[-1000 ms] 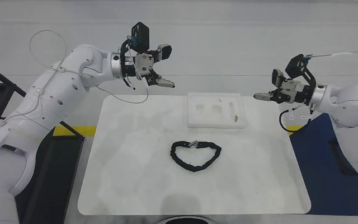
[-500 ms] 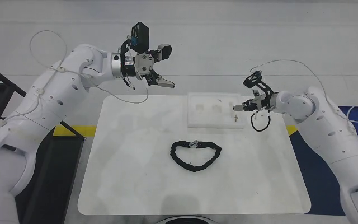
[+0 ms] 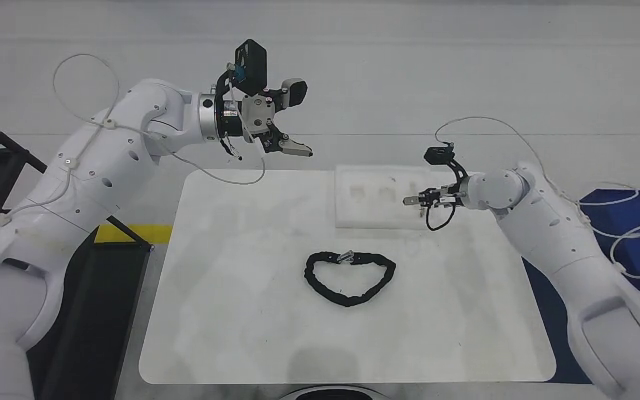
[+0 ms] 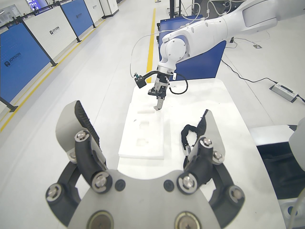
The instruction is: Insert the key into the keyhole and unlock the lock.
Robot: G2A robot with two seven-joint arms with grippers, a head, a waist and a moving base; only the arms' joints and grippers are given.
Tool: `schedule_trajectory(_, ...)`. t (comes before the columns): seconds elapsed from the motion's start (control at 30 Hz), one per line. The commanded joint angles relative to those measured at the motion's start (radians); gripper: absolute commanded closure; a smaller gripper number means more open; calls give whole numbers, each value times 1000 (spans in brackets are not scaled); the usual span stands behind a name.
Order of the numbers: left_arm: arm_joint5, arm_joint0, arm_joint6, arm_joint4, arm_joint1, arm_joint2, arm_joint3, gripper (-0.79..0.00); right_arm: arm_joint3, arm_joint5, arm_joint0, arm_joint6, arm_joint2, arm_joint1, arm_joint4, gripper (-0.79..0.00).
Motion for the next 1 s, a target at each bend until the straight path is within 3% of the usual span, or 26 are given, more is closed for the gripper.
schedule_trajectory(0.0,0,0,0,0,0,0,0,-785,25,-22,8,1,-7,-13,11,-785)
schedule_trajectory(0.77,0,0,0,0,0,0,0,-785,23,-21,-16,7,-12,-17,3,-785)
schedule_trajectory(0.97,0,0,0,0,0,0,0,-785,51,-80,-6,42,-32,-35,-28,-785)
